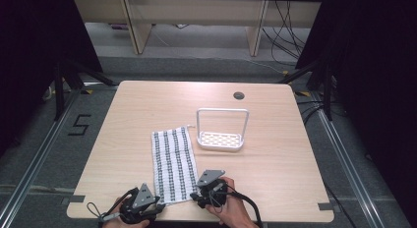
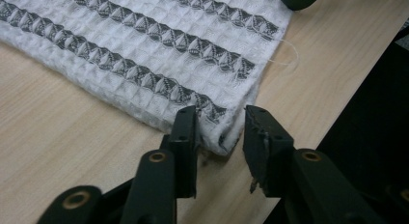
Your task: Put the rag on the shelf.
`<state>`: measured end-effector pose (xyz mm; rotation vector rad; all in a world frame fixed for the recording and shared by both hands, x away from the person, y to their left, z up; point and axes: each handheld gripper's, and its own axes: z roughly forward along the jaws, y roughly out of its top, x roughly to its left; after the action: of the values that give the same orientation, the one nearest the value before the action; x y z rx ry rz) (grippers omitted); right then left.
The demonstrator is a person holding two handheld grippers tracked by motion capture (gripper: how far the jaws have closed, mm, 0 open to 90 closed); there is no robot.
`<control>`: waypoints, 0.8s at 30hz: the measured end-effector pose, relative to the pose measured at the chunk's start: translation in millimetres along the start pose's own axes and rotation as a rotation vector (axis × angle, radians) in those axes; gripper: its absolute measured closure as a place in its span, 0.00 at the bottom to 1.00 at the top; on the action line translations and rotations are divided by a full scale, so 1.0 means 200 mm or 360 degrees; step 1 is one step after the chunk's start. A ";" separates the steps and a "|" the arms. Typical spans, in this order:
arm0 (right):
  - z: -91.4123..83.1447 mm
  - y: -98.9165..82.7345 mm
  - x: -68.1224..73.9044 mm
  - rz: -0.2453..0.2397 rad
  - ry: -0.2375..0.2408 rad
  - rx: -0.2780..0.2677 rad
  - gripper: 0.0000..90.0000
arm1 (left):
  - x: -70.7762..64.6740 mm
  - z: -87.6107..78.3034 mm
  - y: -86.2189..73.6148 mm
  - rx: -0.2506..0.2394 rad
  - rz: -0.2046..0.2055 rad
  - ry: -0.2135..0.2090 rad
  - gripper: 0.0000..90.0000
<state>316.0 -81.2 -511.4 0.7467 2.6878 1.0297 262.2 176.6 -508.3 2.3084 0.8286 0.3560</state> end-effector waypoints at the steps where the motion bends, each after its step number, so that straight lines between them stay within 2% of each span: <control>1: 0.00 0.00 0.00 -0.0017 0.0001 -0.0014 0.67 | 0.00 0.00 0.00 -0.0003 -0.0025 -0.0001 0.78; 2: -0.01 0.00 0.00 0.0013 0.0025 0.0001 0.71 | 0.00 0.01 0.00 -0.0009 -0.0027 0.0000 0.80; 3: -0.01 0.00 0.00 0.0030 0.0028 -0.0021 0.74 | 0.00 0.01 0.00 -0.0006 -0.0016 0.0002 0.83; 4: -0.01 0.00 0.00 0.0029 0.0042 -0.0025 0.77 | 0.00 0.00 0.00 -0.0011 0.0018 -0.0001 0.85; 5: -0.01 0.00 0.00 0.0034 0.0039 -0.0025 0.80 | 0.00 0.01 0.00 0.0005 0.0013 0.0006 0.87; 6: 0.00 0.00 0.00 0.0022 0.0063 -0.0048 0.83 | -0.01 0.01 0.01 0.0006 0.0041 0.0017 0.90; 7: -0.01 0.00 0.00 0.0026 0.0100 -0.0032 0.87 | -0.02 0.01 0.01 -0.0001 0.0056 0.0018 0.92; 8: 0.00 -0.01 0.00 0.0053 0.0083 -0.0045 0.90 | -0.02 0.01 0.01 0.0010 0.0083 0.0012 0.94; 9: 0.00 -0.01 0.00 0.0037 0.0073 -0.0054 0.92 | -0.02 0.01 0.02 0.0010 0.0115 0.0027 0.94; 10: 0.00 0.00 0.00 0.0041 0.0081 -0.0045 0.93 | -0.02 0.01 0.02 -0.0002 0.0078 0.0020 0.95; 13: -0.01 0.00 0.00 0.0002 0.0087 -0.0062 0.95 | -0.01 -0.01 0.03 -0.0036 0.0111 0.0039 0.96; 14: -0.01 0.00 0.00 0.0039 0.0084 -0.0084 0.95 | -0.01 -0.02 0.03 -0.0055 0.0086 0.0029 0.96; 15: -0.02 0.01 0.00 0.0032 0.0107 -0.0109 0.96 | -0.01 -0.03 0.04 -0.0063 0.0078 0.0034 0.96; 16: -0.04 0.02 -0.01 0.0037 0.0107 -0.0104 0.96 | -0.01 -0.04 0.05 -0.0114 0.0053 0.0032 0.96; 18: -0.06 0.04 -0.01 0.0053 0.0096 -0.0156 0.96 | -0.02 -0.07 0.06 -0.0153 0.0059 0.0038 0.96; 19: -0.08 0.05 -0.01 0.0055 0.0108 -0.0152 0.96 | -0.02 -0.08 0.07 -0.0173 0.0041 0.0021 0.96; 20: -0.10 0.07 -0.02 0.0021 0.0111 -0.0180 0.96 | -0.02 -0.09 0.08 -0.0185 0.0055 0.0020 0.96; 21: -0.12 0.08 -0.02 0.0024 0.0096 -0.0194 0.96 | -0.02 -0.11 0.09 -0.0207 0.0041 0.0008 0.96; 22: -0.14 0.11 -0.03 0.0012 0.0098 -0.0237 0.96 | -0.01 -0.14 0.11 -0.0206 0.0067 0.0016 0.96; 23: -0.14 0.11 -0.03 0.0012 0.0098 -0.0237 0.96 | -0.01 -0.14 0.11 -0.0206 0.0067 0.0016 0.96; 24: -0.17 0.13 -0.03 0.0028 0.0099 -0.0252 0.96 | -0.01 -0.15 0.12 -0.0260 0.0003 -0.0006 0.96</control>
<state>320.3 -87.5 -468.1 0.7210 2.6157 1.2728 259.1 176.4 -470.0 2.1576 0.7666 0.4048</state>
